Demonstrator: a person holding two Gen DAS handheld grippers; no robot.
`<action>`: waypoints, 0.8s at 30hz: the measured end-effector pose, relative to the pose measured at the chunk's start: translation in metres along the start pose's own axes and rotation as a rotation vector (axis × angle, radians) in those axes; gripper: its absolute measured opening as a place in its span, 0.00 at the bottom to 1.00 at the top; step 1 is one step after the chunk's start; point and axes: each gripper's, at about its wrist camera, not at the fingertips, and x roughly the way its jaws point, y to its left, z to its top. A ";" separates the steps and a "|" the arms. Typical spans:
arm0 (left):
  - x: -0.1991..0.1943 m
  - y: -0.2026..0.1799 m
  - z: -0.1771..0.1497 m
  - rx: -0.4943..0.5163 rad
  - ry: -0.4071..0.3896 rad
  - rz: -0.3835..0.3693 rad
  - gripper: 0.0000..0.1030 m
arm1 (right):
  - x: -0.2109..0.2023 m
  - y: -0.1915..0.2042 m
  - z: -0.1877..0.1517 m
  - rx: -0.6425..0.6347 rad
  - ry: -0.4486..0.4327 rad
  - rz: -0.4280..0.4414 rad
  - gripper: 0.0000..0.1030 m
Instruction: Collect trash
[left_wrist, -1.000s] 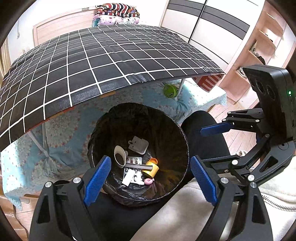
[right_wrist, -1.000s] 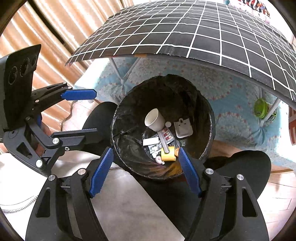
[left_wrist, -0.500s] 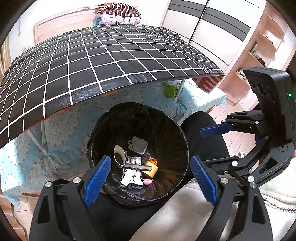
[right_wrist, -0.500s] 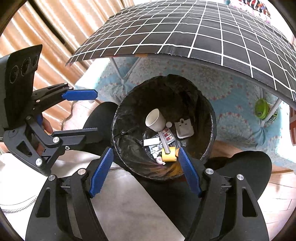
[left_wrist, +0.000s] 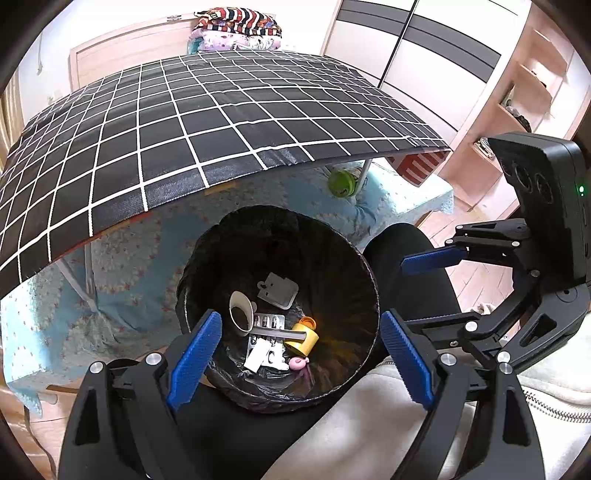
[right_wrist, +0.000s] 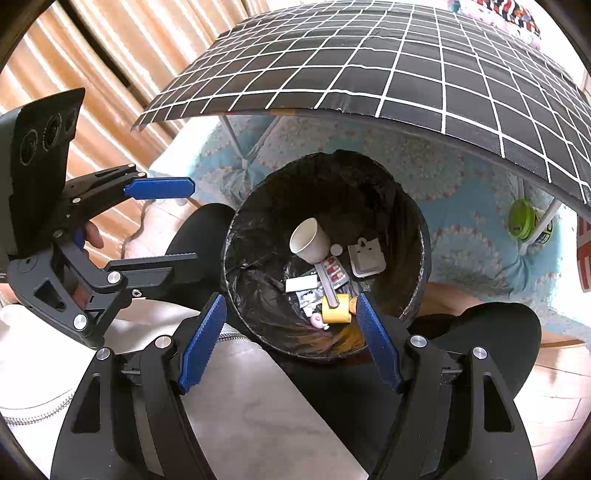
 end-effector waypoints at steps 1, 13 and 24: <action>0.000 0.000 0.000 0.000 0.000 -0.001 0.82 | 0.000 0.000 0.000 -0.001 0.000 0.000 0.70; 0.001 0.001 -0.001 -0.004 -0.008 -0.011 0.82 | 0.000 0.000 0.001 0.001 0.000 0.002 0.70; 0.000 0.000 -0.001 -0.005 -0.009 -0.006 0.82 | 0.000 0.000 0.001 0.000 0.000 0.009 0.70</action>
